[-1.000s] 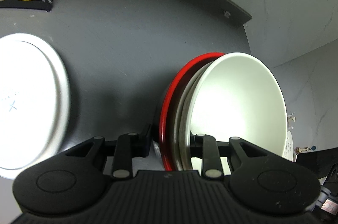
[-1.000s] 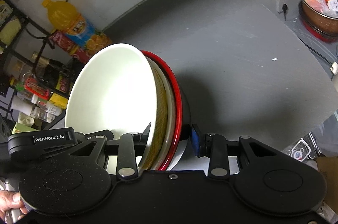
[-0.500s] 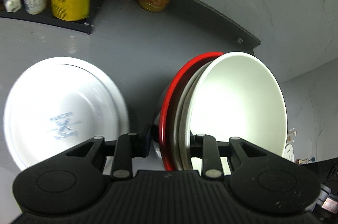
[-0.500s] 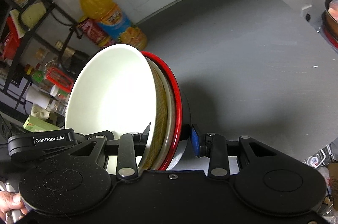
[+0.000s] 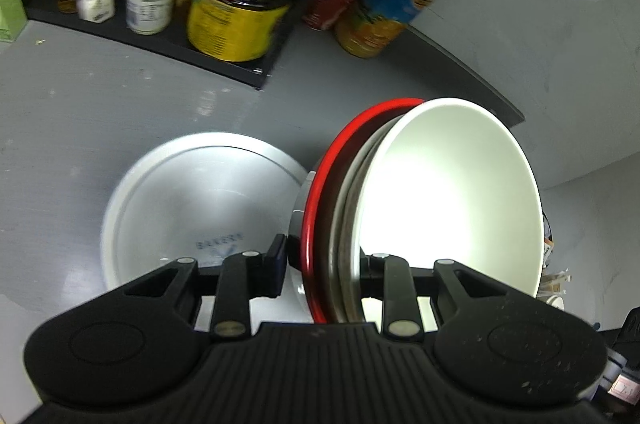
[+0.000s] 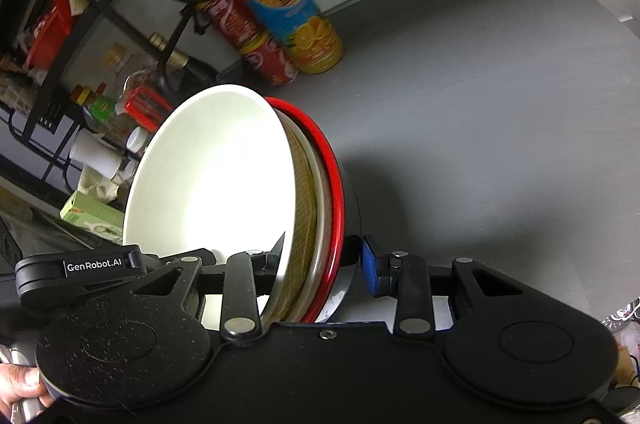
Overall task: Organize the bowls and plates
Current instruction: 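Lift the bowl stack with both grippers and carry it over the plates, then lower the bowl stack onto the 'BAKERY' plate with both grippers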
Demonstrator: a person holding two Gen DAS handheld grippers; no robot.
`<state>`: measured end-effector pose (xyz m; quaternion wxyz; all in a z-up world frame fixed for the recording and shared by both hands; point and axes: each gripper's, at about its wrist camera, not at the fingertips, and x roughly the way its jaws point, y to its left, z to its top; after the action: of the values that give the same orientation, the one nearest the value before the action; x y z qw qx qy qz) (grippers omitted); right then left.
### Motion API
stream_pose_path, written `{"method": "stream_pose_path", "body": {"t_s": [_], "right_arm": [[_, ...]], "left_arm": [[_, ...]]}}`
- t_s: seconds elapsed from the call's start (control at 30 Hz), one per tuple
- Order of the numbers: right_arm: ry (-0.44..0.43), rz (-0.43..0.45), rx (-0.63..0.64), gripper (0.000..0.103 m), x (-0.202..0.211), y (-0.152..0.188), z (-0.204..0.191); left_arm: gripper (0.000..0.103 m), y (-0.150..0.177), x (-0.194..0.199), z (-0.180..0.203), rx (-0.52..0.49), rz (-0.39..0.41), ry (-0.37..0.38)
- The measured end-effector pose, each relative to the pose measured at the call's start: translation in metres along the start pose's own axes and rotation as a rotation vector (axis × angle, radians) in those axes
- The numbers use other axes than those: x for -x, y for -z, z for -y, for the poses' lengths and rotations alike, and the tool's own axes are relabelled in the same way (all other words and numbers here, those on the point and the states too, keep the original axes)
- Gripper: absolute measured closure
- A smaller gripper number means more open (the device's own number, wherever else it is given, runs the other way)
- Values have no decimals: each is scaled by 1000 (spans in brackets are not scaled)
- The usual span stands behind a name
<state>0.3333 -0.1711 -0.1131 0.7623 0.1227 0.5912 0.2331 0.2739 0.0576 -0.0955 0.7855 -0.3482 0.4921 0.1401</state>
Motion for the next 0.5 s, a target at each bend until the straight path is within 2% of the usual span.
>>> {"method": "stream_pose_path", "body": {"t_s": [0.5], "right_arm": [[-10,-68,14,69,-44,17,-45]], "left_arm": [[76,-15,8,-68,52,-15,-39]]}}
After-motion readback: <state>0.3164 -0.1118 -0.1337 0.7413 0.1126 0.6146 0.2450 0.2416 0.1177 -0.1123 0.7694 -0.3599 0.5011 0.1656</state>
